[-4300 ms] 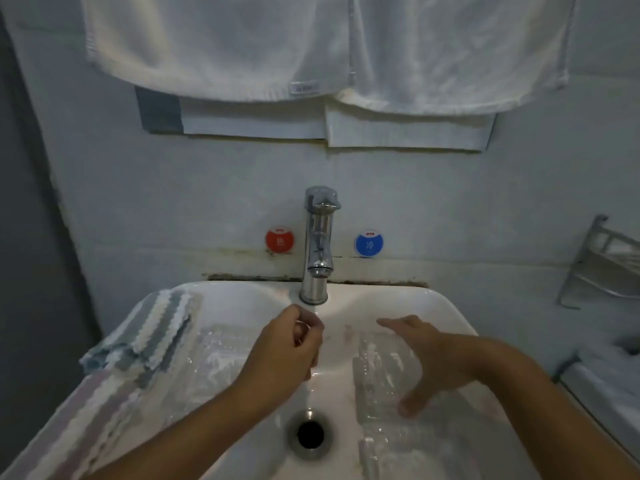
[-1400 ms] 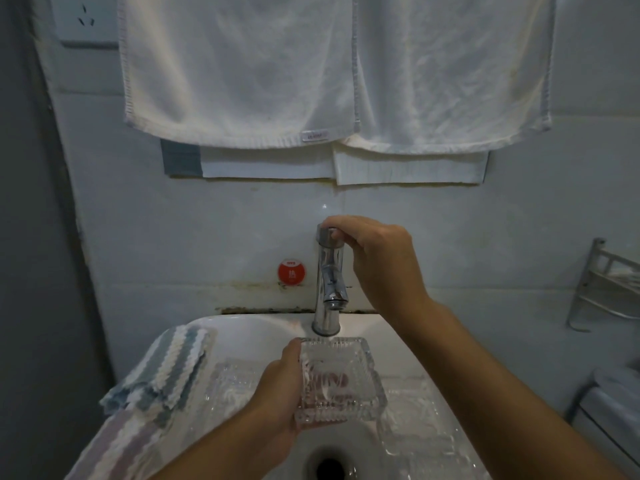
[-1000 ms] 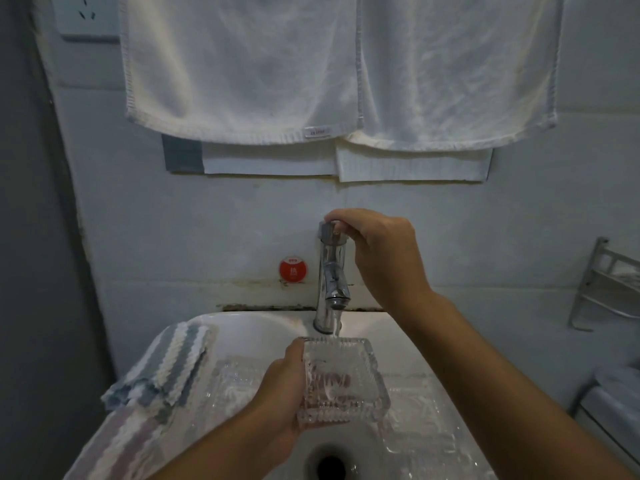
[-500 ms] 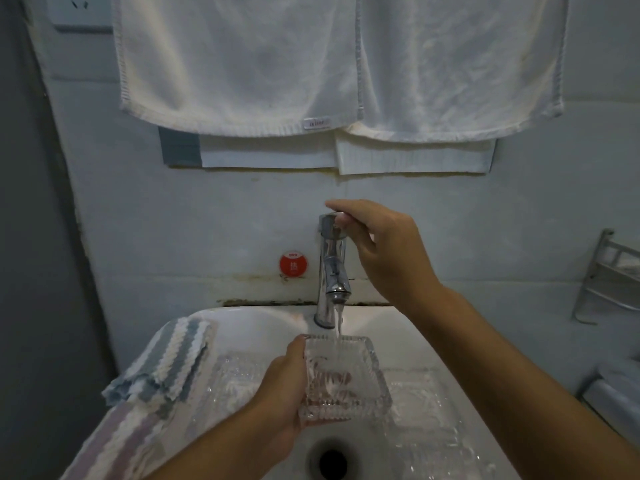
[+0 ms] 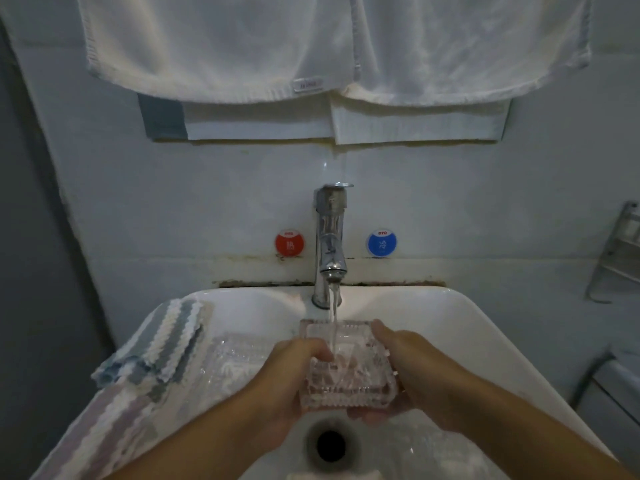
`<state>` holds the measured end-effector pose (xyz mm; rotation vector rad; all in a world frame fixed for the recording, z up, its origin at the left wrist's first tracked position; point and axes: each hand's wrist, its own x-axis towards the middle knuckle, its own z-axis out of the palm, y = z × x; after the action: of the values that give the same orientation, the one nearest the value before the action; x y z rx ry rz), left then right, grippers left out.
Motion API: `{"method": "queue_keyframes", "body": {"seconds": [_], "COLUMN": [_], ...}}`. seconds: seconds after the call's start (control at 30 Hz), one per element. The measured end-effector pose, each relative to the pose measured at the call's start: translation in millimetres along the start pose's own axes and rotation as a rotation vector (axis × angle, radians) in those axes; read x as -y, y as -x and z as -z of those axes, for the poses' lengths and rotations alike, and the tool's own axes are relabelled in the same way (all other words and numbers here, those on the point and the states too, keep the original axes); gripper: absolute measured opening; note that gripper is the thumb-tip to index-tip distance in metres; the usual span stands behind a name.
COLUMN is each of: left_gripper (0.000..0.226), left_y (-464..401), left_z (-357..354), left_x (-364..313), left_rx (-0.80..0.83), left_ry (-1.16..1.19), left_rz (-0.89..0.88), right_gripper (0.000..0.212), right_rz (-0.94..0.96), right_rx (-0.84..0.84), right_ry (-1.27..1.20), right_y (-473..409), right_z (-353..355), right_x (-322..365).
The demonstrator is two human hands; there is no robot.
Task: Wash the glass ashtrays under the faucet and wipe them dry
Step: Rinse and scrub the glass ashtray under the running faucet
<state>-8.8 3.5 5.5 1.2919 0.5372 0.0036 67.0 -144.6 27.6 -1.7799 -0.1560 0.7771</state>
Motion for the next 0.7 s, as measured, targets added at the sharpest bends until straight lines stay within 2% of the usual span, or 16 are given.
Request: {"method": "queue_keyframes", "body": {"seconds": [0.1, 0.17, 0.2, 0.33, 0.43, 0.53, 0.7], "left_gripper": [0.061, 0.062, 0.058, 0.018, 0.004, 0.015, 0.028], "left_y": [-0.4, -1.3, -1.9, -5.1, -7.5, -10.8, -12.6], "left_z": [-4.8, -6.8, -7.0, -0.8, 4.7, 4.3, 0.9], "left_x": [3.1, 4.3, 4.9, 7.1, 5.6, 6.1, 6.3], "left_rx": [-0.034, -0.098, -0.125, -0.222, -0.29, -0.277, -0.165], "left_ry": [-0.135, -0.295, -0.353, -0.493, -0.584, -0.662, -0.574], "left_rz": [-0.066, -0.155, -0.186, -0.286, -0.376, -0.415, -0.331], "right_gripper": [0.046, 0.047, 0.047, 0.042, 0.036, 0.033, 0.036], "right_rz": [0.034, 0.089, 0.119, 0.187, 0.203, 0.203, 0.244], "right_rx": [-0.046, -0.099, -0.111, -0.132, -0.141, -0.155, -0.212], "right_ry": [0.099, 0.172, 0.201, 0.258, 0.257, 0.275, 0.351], "right_y": [-3.0, -3.6, -2.2, 4.7, 7.5, 8.8, 9.9], "right_z": [-5.7, -6.6, -7.2, -9.8, -11.3, -9.2, -4.2], "right_x": [-5.8, -7.0, -6.9, -7.4, -5.1, -2.1, -0.5]}}
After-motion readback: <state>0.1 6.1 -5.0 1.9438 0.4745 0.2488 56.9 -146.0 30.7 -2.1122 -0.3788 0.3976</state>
